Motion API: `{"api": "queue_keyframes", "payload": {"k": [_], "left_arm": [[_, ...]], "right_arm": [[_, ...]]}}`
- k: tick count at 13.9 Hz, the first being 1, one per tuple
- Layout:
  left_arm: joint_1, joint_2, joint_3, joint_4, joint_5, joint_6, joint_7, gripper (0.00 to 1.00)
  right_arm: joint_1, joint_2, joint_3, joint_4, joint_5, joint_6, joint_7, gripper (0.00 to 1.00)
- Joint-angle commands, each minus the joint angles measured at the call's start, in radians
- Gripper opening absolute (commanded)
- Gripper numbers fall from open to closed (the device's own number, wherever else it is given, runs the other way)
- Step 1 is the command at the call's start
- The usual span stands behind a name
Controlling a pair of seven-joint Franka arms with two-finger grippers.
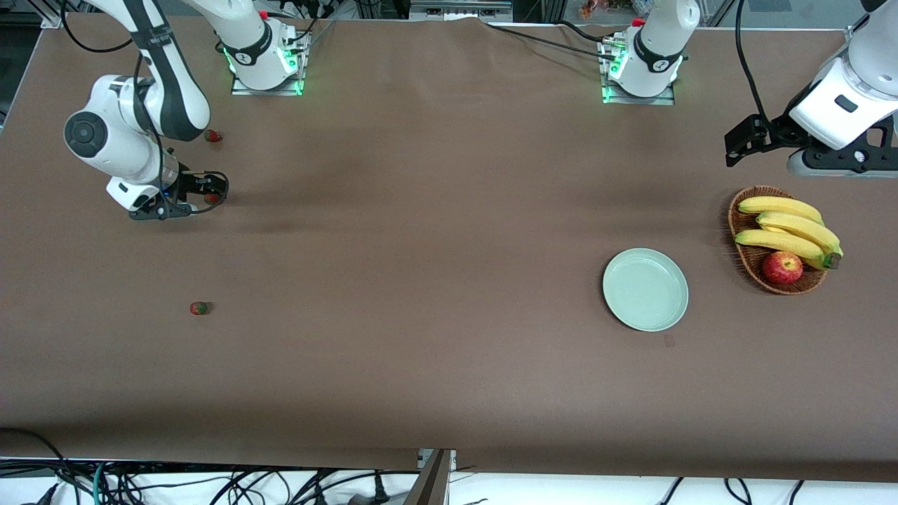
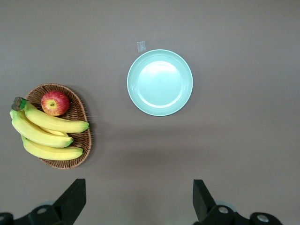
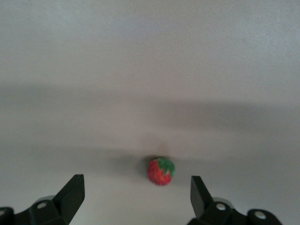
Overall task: Collect all strawberries into plate
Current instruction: 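Lower the right gripper onto the first strawberry and grasp it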
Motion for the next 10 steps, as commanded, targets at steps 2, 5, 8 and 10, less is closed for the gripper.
{"api": "queue_keyframes", "payload": {"k": [2, 5, 8, 10], "left_arm": [[-0.003, -0.005, 0.003, 0.006, -0.018, -0.009, -0.002, 1.0], [-0.003, -0.005, 0.002, 0.006, -0.018, -0.021, -0.002, 1.0], [-0.004, -0.007, -0.002, 0.007, -0.025, -0.032, -0.002, 1.0], [-0.003, -0.007, -0.002, 0.007, -0.025, -0.032, -0.002, 1.0]], "right_arm": [[-0.06, 0.084, -0.003, -0.017, 0.015, 0.077, -0.096, 0.94], [-0.068, 0.087, -0.003, -0.049, 0.041, 0.08, -0.098, 0.87], [-0.068, 0.088, -0.003, -0.058, 0.061, 0.08, -0.098, 0.79], [-0.069, 0.096, -0.003, -0.057, 0.074, 0.081, -0.104, 0.7]]}}
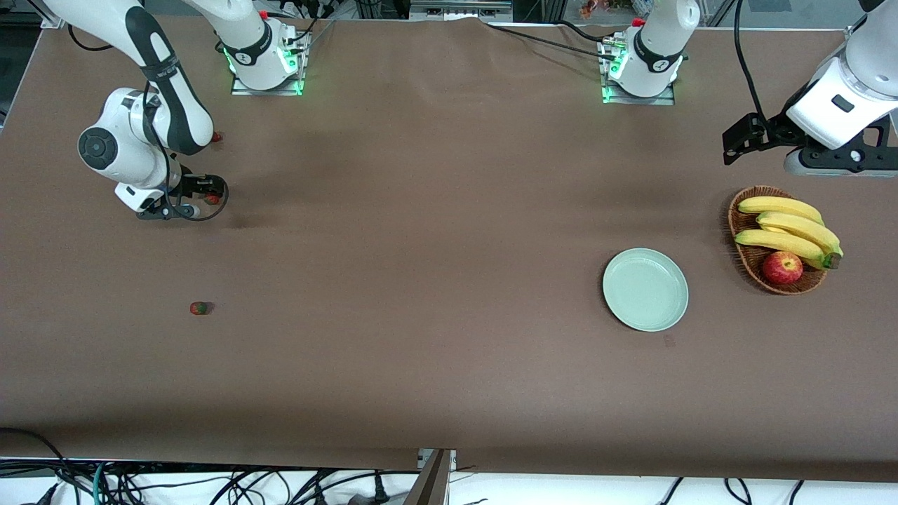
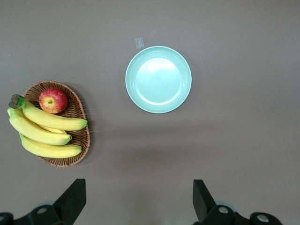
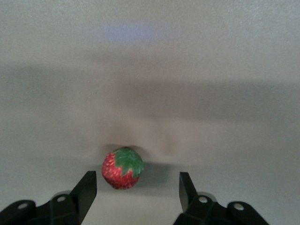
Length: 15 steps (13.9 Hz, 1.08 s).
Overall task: Collect all strawberries into plate
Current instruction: 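Lower the right gripper onto the first strawberry and grasp it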
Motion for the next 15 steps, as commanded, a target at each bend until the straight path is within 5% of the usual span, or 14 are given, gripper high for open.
{"api": "queue_keyframes", "payload": {"k": [1, 3, 9, 11, 15], "left_arm": [[-0.001, -0.007, 0.001, 0.007, -0.02, -0.021, -0.002, 1.0], [-0.001, -0.007, 0.001, 0.007, -0.02, -0.019, 0.0, 1.0], [-0.001, -0.007, 0.002, 0.007, -0.02, -0.029, -0.002, 1.0], [0.0, -0.005, 0.002, 0.009, -0.02, -0.026, 0.0, 1.0], [0.0, -0.001, 0.002, 0.015, -0.02, -0.024, 0.001, 1.0]], "right_arm": [[-0.008, -0.001, 0.004, -0.02, 0.046, 0.021, -0.033, 0.68], [-0.008, 0.013, 0.006, -0.017, 0.064, 0.044, -0.047, 0.58], [0.004, 0.001, 0.026, 0.015, 0.069, 0.035, -0.029, 0.07], [0.006, -0.004, 0.099, 0.087, 0.069, -0.016, 0.078, 0.07], [0.011, 0.014, 0.346, 0.339, 0.07, -0.216, 0.515, 0.07]]}}
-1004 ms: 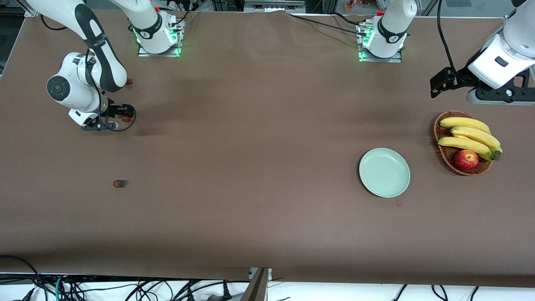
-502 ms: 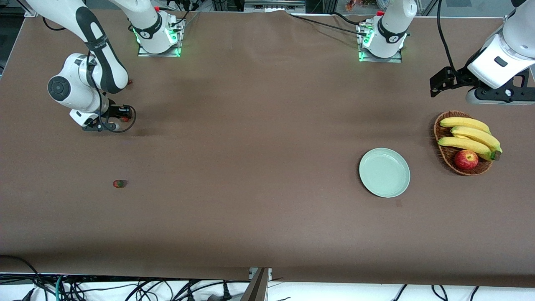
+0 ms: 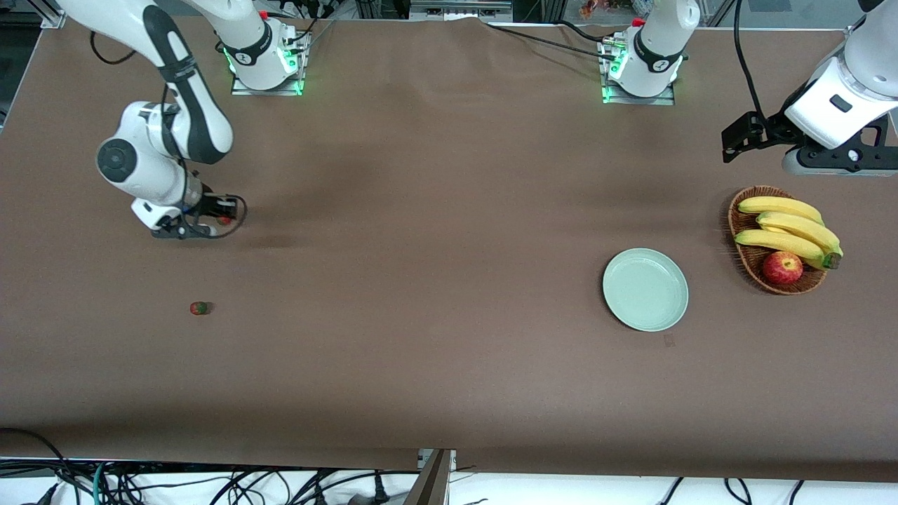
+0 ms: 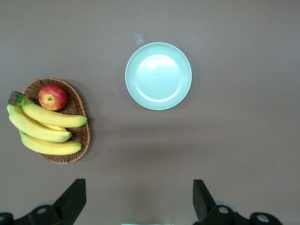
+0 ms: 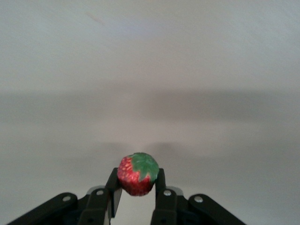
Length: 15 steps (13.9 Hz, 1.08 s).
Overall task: Collect all strawberries into plate
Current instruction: 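Carry the strawberry with the right gripper to mid-table and release it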
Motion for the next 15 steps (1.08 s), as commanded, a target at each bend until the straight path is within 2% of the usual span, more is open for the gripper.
{"api": "queue_keyframes", "payload": {"k": [1, 3, 4, 9, 11, 13, 15], "left_arm": [[0.0, 0.001, 0.002, 0.013, -0.019, -0.014, 0.001, 1.0], [0.0, 0.001, 0.004, 0.013, -0.019, -0.014, 0.001, 1.0], [0.0, 0.003, 0.004, 0.013, -0.019, -0.014, 0.0, 1.0], [0.0, 0.012, 0.005, 0.027, -0.019, -0.014, 0.001, 1.0], [0.0, 0.012, 0.007, 0.027, -0.019, -0.014, 0.001, 1.0], [0.0, 0.012, 0.008, 0.027, -0.019, -0.016, 0.001, 1.0], [0.002, 0.012, 0.008, 0.027, -0.019, -0.016, 0.001, 1.0]], "right_arm": [[0.009, 0.035, 0.161, 0.214, 0.028, -0.173, 0.293, 0.07], [0.032, 0.129, 0.271, 0.4, 0.138, -0.23, 0.484, 0.07], [0.061, 0.171, 0.293, 0.474, 0.172, -0.226, 0.562, 0.08], [0.312, 0.449, 0.298, 0.885, 0.188, -0.166, 1.024, 0.1], [0.424, 0.538, 0.296, 0.963, 0.182, -0.03, 1.18, 0.11], [0.518, 0.601, 0.29, 0.968, 0.173, 0.131, 1.274, 0.18], [0.582, 0.648, 0.264, 0.968, 0.164, 0.237, 1.322, 0.32]]}}
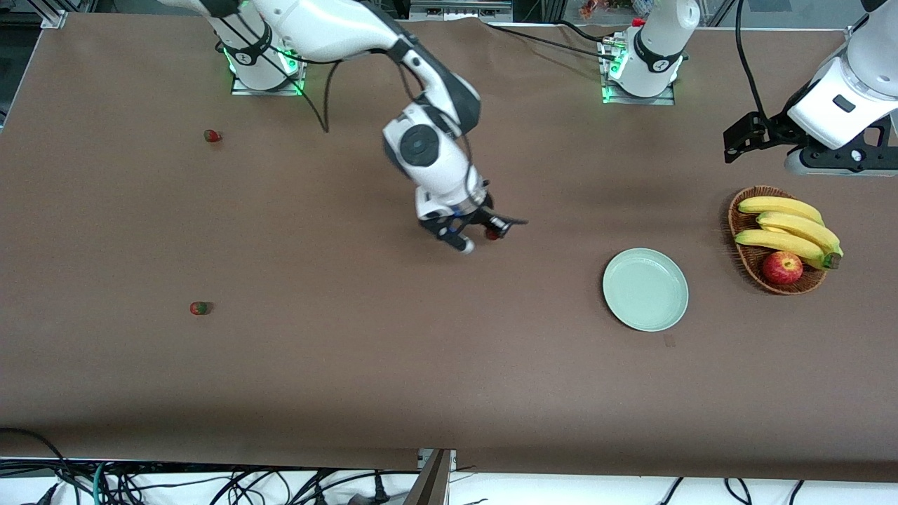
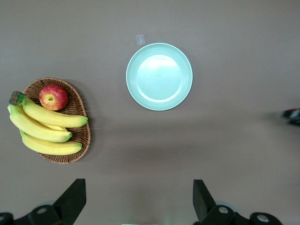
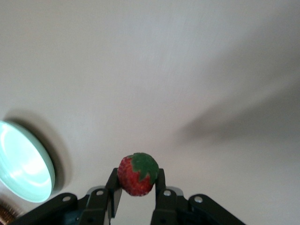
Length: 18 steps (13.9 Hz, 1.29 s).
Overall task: Collect all strawberries into plate
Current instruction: 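Carry the strawberry with the right gripper to mid-table and release it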
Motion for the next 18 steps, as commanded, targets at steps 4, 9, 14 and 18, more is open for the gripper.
{"api": "queue_keyframes", "payload": {"k": [4, 9, 14, 18], "left_arm": [[0.001, 0.011, 0.004, 0.025, -0.018, -0.016, 0.001, 1.0], [-0.008, 0.024, -0.002, 0.025, -0.019, -0.016, 0.001, 1.0], [-0.023, 0.197, -0.118, 0.02, -0.019, -0.011, -0.005, 1.0], [-0.026, 0.357, -0.19, -0.061, -0.024, 0.195, -0.045, 1.0]], "right_arm": [[0.098, 0.068, -0.097, 0.044, -0.011, 0.068, 0.064, 0.86], [0.034, -0.091, -0.2, 0.034, -0.006, -0.353, -0.15, 0.97], [-0.015, -0.302, -0.43, -0.186, -0.006, -0.736, -0.663, 0.97], [-0.014, -0.505, -0.671, -0.602, -0.014, -0.637, -1.102, 0.97]]}}
